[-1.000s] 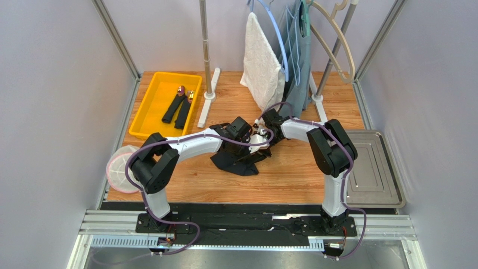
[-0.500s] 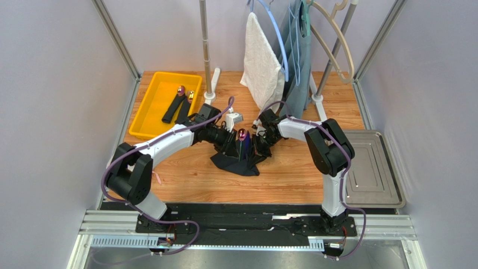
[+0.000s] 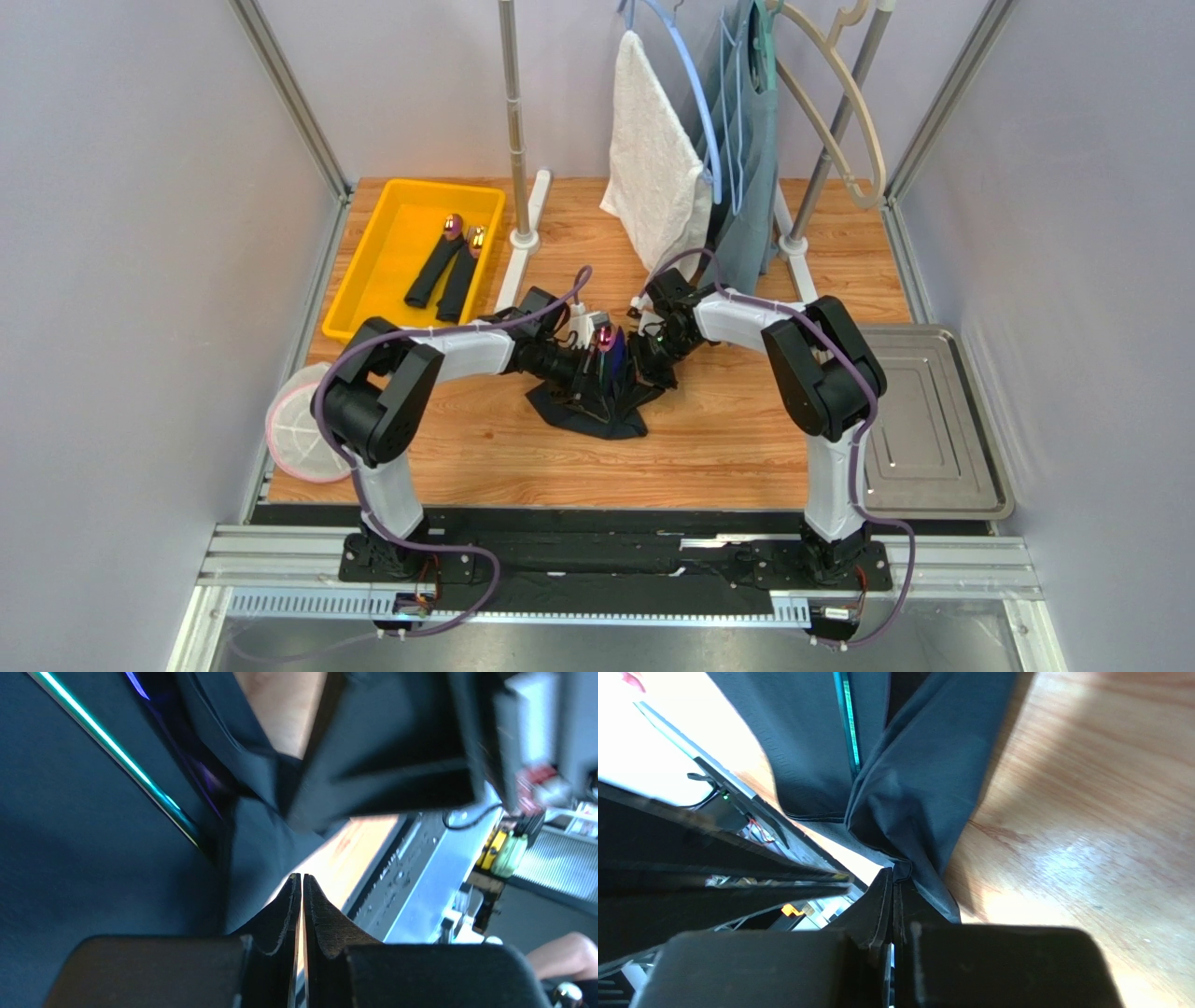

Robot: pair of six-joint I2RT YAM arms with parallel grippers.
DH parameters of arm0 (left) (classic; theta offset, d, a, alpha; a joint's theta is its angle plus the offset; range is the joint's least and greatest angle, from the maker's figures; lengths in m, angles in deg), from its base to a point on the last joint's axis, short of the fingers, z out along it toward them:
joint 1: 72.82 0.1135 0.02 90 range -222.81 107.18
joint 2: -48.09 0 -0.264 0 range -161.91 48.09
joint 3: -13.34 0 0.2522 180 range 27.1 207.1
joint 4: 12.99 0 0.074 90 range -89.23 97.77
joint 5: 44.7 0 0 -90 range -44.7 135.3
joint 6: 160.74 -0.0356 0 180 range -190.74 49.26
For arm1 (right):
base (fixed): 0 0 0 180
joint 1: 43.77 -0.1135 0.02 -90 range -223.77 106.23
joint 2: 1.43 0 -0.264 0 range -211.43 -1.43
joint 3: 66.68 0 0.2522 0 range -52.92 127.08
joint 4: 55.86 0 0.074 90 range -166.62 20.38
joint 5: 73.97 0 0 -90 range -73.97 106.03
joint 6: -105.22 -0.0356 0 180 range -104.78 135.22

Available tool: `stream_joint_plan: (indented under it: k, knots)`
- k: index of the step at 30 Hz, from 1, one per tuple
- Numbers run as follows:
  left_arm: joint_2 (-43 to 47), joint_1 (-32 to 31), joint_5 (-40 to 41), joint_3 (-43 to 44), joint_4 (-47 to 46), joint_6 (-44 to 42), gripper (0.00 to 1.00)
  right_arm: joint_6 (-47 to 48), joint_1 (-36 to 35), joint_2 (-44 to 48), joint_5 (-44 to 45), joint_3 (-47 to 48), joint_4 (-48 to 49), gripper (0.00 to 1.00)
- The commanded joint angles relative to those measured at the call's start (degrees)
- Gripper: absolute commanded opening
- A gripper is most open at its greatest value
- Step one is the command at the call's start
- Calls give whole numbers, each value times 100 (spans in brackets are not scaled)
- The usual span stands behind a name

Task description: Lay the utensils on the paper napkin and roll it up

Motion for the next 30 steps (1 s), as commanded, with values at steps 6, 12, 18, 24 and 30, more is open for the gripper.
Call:
stream_joint_plan:
  k: [6, 12, 18, 24, 30]
  knots:
    - [-425, 261, 370, 153, -260, 435, 6, -55, -11, 298, -501, 218, 131, 0]
    - [-469, 261, 449, 180, -251, 426, 5, -556, -19, 272, -1002, 103, 657, 0]
    - [-539, 261, 485, 215, -207, 373, 4, -1127, -46, 96, -1239, 59, 1219, 0]
    - [-609, 261, 485, 241, -198, 329, 4, -1488, -169, -53, -1196, 51, 1606, 0]
    - [-566, 261, 388, 250, -207, 347, 3, -1830, -239, -246, -1046, -54, 2098, 0]
